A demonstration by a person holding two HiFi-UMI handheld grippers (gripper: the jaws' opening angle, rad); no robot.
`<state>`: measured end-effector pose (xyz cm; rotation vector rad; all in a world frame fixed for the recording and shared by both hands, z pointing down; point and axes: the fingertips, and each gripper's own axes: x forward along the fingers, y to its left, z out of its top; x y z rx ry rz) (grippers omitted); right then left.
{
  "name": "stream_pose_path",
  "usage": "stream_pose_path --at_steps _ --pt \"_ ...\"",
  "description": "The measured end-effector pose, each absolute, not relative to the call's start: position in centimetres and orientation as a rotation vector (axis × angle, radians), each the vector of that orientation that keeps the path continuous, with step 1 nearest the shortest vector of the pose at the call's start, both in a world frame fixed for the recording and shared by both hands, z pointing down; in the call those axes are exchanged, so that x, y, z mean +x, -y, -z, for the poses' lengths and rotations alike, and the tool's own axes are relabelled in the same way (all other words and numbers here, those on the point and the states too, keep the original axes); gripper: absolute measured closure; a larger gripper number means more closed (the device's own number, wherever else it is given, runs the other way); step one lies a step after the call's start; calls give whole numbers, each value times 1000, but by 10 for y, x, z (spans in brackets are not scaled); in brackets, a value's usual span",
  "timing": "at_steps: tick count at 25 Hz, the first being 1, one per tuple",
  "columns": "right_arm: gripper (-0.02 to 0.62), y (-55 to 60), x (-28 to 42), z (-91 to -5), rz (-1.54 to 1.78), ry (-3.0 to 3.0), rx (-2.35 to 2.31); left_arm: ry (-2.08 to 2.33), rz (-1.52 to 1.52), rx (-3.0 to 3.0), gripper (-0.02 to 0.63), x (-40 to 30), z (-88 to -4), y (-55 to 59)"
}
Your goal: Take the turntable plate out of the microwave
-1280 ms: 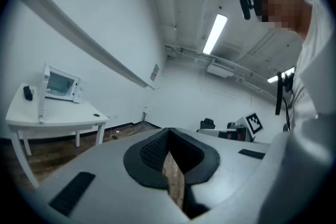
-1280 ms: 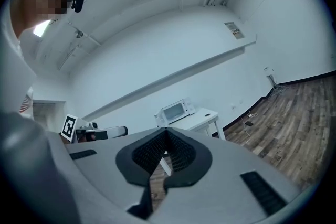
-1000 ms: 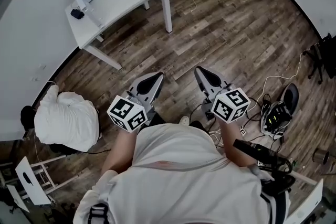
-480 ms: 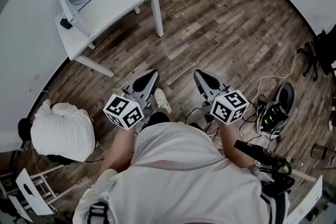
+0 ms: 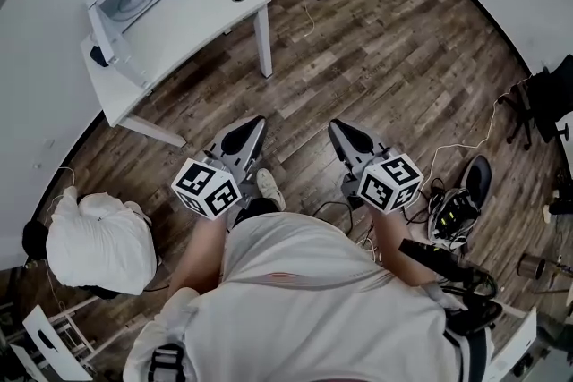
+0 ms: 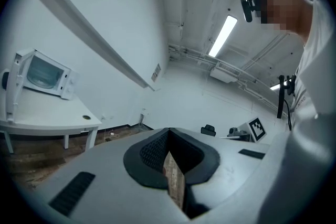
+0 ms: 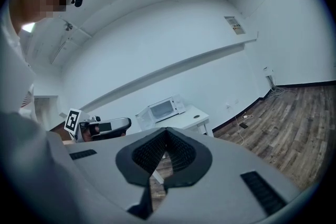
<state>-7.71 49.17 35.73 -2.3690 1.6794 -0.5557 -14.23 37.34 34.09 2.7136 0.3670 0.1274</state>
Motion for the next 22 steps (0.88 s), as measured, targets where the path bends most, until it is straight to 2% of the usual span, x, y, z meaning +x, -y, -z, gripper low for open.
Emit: stream_pose_path --at_steps 10,22 --pt "592 -366 -16 -343 553 -1766 -2365 -298 -82 2730 595 -89 -331 -251" --pt "592 -246 8 -346 568 -1943 -2253 -125 -35 2697 595 -72 -337 -146"
